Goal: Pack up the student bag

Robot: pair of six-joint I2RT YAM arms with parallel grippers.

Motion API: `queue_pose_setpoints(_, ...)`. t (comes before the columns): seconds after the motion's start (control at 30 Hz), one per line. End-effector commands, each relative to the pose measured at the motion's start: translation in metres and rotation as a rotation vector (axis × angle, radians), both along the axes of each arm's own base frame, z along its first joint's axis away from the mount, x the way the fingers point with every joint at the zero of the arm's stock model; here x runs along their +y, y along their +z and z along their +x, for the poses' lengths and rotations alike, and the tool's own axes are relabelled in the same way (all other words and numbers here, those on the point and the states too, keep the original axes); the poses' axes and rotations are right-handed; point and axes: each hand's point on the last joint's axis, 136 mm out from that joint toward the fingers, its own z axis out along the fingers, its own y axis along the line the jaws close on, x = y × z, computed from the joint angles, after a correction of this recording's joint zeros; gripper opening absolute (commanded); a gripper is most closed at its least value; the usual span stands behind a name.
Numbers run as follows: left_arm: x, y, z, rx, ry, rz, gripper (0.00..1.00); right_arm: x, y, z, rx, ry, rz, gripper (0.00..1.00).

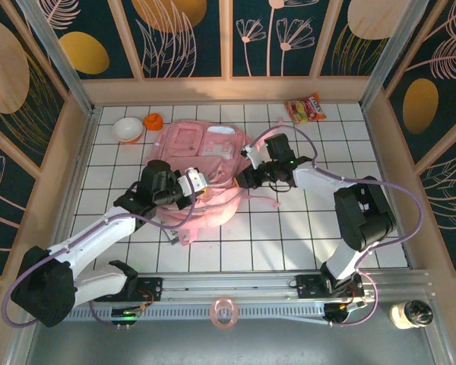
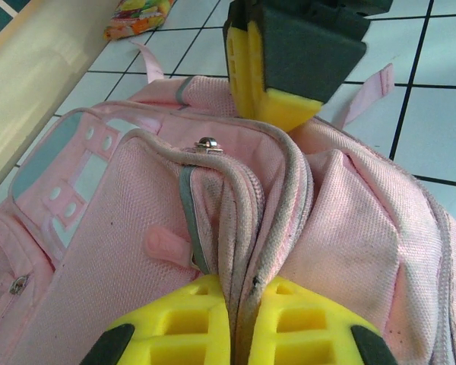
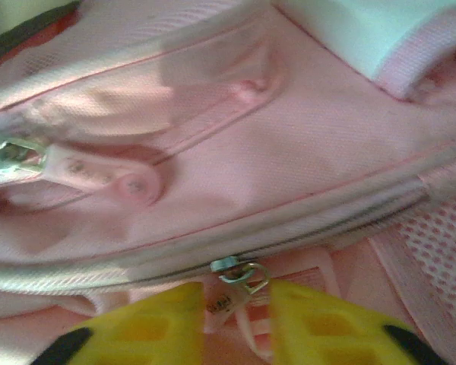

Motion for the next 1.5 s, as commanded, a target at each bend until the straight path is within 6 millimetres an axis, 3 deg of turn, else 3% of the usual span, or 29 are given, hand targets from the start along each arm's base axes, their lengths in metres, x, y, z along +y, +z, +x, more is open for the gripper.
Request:
queue_pose_setpoints(0.0,-0.014,0.067,0.009,-0.168,-0.036,-0.159,0.0,-0.011,-0.021,0.002,0.017,-0.052,-0.128,0.12)
queue_pose_setpoints(0.1,-0.014,0.066,0.008,-0.166,-0.039,-0.151,0.0,-0.026,-0.02,0.021,-0.026,-0.153,-0.193,0.06)
queue_pose_setpoints(0.33,-0.012,0.055,0.0,-0.131,-0.068,-0.114,0.0,-0.046,-0.001,0.062,-0.091,-0.336,-0.207,0.01)
queue_pose_setpoints(0.53,-0.014,0.049,-0.015,-0.083,-0.114,-0.129,0.0,-0.038,0.015,0.077,-0.107,-0.338,-0.131,0.0)
queue_pose_setpoints(0.9,-0.021,0.048,-0.034,-0.022,-0.197,-0.173,0.0,-0.061,-0.002,0.113,-0.026,-0.498,-0.112,0.0)
queue_pose_setpoints(0.97,-0.02,0.046,-0.031,-0.021,-0.178,-0.169,0.0,-0.052,0.006,0.106,-0.033,-0.448,-0.065,0.1)
queue_pose_setpoints(1.07,-0.018,0.048,-0.024,-0.039,-0.138,-0.172,0.0,-0.044,0.026,0.08,-0.101,-0.368,-0.003,0.35)
queue_pose_setpoints(1.1,-0.017,0.05,-0.022,-0.043,-0.127,-0.176,0.08,-0.043,0.034,0.071,-0.128,-0.352,0.012,0.4)
queue_pose_setpoints(1.2,-0.011,0.052,-0.015,-0.052,-0.075,-0.153,0.54,-0.047,0.048,0.046,-0.161,-0.326,0.046,0.44)
queue_pose_setpoints(1.33,0.02,0.042,-0.005,-0.077,0.01,-0.045,0.68,-0.051,0.06,0.018,-0.2,-0.303,0.069,0.45)
queue_pose_setpoints(1.47,0.044,0.009,-0.007,0.019,0.003,0.104,0.79,-0.049,0.066,0.006,-0.235,-0.283,0.102,0.45)
